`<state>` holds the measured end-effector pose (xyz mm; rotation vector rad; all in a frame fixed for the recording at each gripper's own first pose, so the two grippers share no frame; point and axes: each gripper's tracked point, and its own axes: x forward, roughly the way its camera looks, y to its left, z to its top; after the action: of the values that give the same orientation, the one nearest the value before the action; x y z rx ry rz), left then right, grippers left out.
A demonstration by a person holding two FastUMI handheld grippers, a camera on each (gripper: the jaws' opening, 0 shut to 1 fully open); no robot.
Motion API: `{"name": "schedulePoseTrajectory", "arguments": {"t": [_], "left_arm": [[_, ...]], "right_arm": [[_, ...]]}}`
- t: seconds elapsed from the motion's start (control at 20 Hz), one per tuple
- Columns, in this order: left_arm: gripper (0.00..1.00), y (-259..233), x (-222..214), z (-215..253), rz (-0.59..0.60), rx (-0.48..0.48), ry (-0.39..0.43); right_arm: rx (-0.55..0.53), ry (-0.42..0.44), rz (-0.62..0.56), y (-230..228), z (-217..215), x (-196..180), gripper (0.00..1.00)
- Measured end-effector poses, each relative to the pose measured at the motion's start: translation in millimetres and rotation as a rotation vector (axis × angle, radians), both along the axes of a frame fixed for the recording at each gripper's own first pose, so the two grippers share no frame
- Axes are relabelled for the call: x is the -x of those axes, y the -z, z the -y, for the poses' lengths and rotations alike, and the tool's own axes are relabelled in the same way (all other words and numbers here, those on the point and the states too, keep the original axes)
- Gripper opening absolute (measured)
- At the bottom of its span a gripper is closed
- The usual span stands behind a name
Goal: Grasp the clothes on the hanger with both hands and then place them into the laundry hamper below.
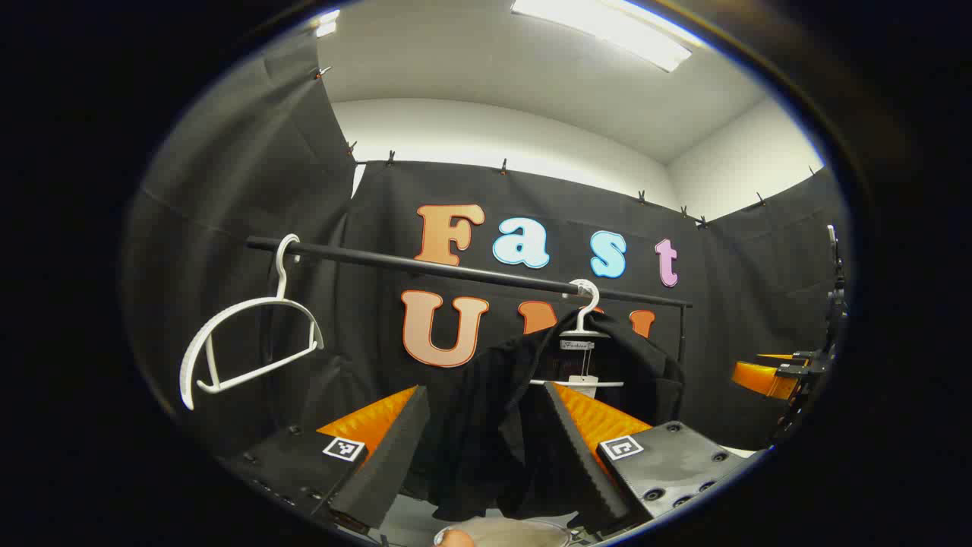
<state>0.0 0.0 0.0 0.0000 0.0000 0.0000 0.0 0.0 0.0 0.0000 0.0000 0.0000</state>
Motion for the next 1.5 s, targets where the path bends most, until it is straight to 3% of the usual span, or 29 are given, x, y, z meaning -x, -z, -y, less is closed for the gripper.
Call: {"name": "schedulePoseTrajectory", "arguments": {"t": [0.2,0.4,1.05,1.5], "left_arm": [[0.96,0,-2,7,-0.001,0.002,0.022],[0.96,1,-4,9,-0.006,-0.004,0.021],[0.96,7,-3,15,-0.024,0.000,0.035],[0.96,9,-5,13,-0.023,-0.014,0.030]], "right_arm": [[0.012,-0.058,-0.010,5,-17,1,0.93],[0.055,-0.048,0.003,7,-19,2,0.94],[0.037,-0.050,-0.036,27,-13,-1,0.94],[0.030,-0.067,-0.090,76,-20,-21,0.94]]}}
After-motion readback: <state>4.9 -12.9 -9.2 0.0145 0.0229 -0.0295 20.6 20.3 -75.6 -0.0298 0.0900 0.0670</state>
